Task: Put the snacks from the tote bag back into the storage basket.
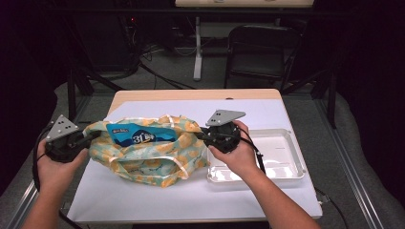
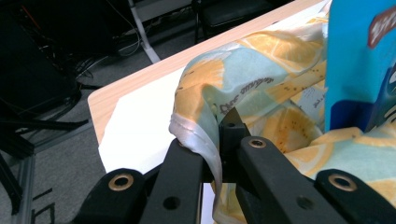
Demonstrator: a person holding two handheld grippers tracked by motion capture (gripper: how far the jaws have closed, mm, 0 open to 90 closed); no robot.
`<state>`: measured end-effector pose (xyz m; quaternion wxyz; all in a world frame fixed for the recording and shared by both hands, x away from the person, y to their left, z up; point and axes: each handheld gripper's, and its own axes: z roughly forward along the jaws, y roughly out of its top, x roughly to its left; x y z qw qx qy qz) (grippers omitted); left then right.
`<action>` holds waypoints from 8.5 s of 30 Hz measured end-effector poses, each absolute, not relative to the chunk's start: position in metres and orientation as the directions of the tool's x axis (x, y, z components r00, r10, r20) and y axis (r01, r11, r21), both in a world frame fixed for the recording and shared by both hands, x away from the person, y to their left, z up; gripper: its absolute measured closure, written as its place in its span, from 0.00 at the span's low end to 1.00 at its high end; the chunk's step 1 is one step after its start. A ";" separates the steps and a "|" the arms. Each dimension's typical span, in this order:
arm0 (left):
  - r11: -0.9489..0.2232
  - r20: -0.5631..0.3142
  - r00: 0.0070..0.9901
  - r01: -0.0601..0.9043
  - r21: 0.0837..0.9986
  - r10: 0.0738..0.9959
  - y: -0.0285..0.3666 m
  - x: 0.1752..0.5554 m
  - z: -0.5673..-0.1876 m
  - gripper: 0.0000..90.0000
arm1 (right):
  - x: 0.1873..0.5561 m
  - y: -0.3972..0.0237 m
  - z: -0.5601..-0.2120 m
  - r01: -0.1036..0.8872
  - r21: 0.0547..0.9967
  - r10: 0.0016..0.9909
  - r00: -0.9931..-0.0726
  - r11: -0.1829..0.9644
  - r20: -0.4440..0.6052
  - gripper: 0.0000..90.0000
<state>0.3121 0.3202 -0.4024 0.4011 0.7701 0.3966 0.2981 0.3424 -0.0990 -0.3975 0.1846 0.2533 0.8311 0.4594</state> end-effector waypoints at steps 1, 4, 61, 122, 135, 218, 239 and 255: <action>-0.361 0.138 0.507 0.373 0.855 0.851 0.320 0.312 -0.404 1.00 | 0.342 -0.098 -0.400 0.256 0.858 0.591 -0.804 0.446 -0.068 0.90; -0.355 0.130 0.507 0.378 0.855 0.852 0.321 0.312 -0.409 1.00 | 0.343 -0.097 -0.404 0.260 0.856 0.592 -0.803 0.448 -0.066 0.91; -0.274 -0.003 0.455 0.541 0.795 0.890 0.335 0.321 -0.502 1.00 | 0.356 -0.069 -0.490 0.373 0.753 0.577 -0.817 0.542 -0.011 0.99; -0.264 0.043 0.456 0.434 0.862 0.889 0.326 0.320 -0.454 0.99 | 0.357 -0.078 -0.453 0.272 0.876 0.591 -0.806 0.399 -0.019 1.00; -0.273 0.031 0.428 0.519 0.810 0.903 0.322 0.341 -0.472 0.99 | 0.390 -0.075 -0.474 0.374 0.838 0.668 -0.744 0.398 0.015 1.00; -0.295 -0.027 0.587 0.445 0.846 0.809 0.294 0.263 -0.478 0.43 | 0.306 -0.062 -0.477 0.211 0.874 0.463 -0.886 0.437 -0.018 0.56; -0.353 0.009 0.615 0.441 0.825 0.788 0.294 0.250 -0.484 1.00 | 0.302 -0.061 -0.481 0.206 0.863 0.427 -0.904 0.461 -0.013 0.85; -0.366 0.006 0.637 0.435 0.823 0.771 0.287 0.248 -0.489 1.00 | 0.299 -0.050 -0.483 0.134 0.871 0.402 -0.912 0.473 -0.078 0.66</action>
